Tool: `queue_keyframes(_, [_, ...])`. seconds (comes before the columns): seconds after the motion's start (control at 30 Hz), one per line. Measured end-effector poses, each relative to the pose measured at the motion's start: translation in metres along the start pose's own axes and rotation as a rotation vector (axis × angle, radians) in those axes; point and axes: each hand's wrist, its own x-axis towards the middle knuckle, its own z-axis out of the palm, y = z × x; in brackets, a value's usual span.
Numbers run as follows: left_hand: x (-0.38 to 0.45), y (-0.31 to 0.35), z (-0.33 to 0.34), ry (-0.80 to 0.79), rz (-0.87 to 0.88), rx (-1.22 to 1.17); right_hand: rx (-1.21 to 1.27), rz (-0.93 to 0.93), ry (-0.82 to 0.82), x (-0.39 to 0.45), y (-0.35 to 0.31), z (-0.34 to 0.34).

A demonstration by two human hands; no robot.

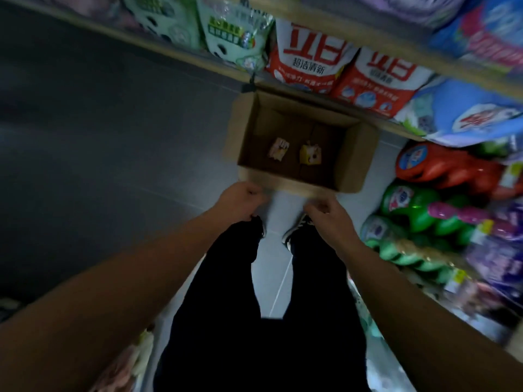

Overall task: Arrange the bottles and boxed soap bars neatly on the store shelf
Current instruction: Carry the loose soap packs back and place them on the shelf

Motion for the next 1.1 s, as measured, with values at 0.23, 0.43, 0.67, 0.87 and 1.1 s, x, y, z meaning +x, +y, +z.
queue_keyframes(0.23, [-0.129, 0.004, -0.019, 0.015, 0.068, -0.172, -0.016, -0.094, -0.094, -0.103, -0.014, -0.023])
queue_keyframes(0.43, [-0.196, -0.049, 0.004, 0.244, -0.009, -0.442, -0.144, -0.107, -0.325, -0.136, -0.002, -0.020])
queue_keyframes(0.67, [-0.266, -0.132, 0.025, 0.455, -0.159, -0.840, -0.333, -0.183, -0.534, -0.162, -0.029, 0.022])
queue_keyframes(0.87, [-0.290, -0.204, 0.015, 0.570, -0.181, -1.021, -0.476, -0.270, -0.643, -0.180, -0.072, 0.085])
queue_keyframes(1.1, [-0.294, -0.293, -0.039, 0.622, -0.223, -1.149, -0.647, -0.373, -0.604, -0.203, -0.121, 0.189])
